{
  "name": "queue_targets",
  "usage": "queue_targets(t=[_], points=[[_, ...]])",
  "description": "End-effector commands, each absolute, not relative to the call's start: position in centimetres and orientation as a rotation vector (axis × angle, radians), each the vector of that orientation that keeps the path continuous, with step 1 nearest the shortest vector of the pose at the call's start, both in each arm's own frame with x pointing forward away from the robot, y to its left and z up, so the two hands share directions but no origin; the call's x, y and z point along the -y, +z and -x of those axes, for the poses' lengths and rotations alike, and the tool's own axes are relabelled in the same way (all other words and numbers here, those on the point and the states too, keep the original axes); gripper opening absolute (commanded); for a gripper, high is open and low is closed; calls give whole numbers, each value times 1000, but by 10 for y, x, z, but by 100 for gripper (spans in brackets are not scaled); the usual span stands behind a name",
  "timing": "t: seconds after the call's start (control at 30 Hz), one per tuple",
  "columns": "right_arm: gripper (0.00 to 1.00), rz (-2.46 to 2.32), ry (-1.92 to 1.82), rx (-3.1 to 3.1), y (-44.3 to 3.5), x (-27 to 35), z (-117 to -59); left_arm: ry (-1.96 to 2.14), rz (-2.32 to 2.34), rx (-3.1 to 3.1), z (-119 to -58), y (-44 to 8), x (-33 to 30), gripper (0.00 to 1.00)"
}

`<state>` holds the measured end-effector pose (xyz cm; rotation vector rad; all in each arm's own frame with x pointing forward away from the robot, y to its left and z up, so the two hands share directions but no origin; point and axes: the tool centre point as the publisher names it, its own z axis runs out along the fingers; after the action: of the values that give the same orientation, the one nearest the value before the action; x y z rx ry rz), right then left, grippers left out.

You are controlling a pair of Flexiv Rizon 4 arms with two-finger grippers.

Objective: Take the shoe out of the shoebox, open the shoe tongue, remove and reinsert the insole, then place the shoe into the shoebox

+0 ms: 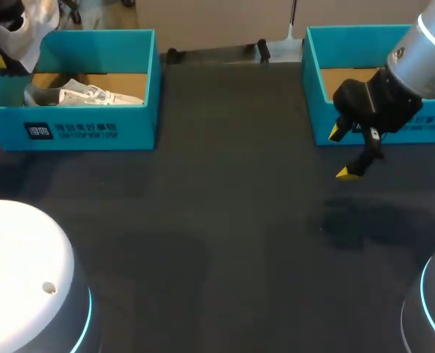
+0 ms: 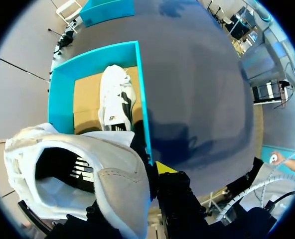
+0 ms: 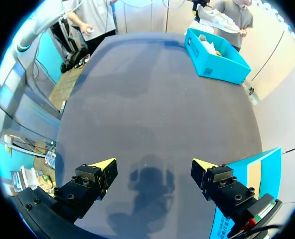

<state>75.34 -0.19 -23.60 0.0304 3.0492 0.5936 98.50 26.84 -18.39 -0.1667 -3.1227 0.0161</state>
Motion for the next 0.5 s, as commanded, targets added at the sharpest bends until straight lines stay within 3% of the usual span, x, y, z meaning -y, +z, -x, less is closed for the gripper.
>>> queue_targets(t=[0.03,0.5], points=[[100,-31,589,-3049,-237,2,-753,16,169,3121,-986,-182,-269,0],[100,-31,589,-3049,-237,2,-753,-12,195,3128,-995,-180,-277,0]])
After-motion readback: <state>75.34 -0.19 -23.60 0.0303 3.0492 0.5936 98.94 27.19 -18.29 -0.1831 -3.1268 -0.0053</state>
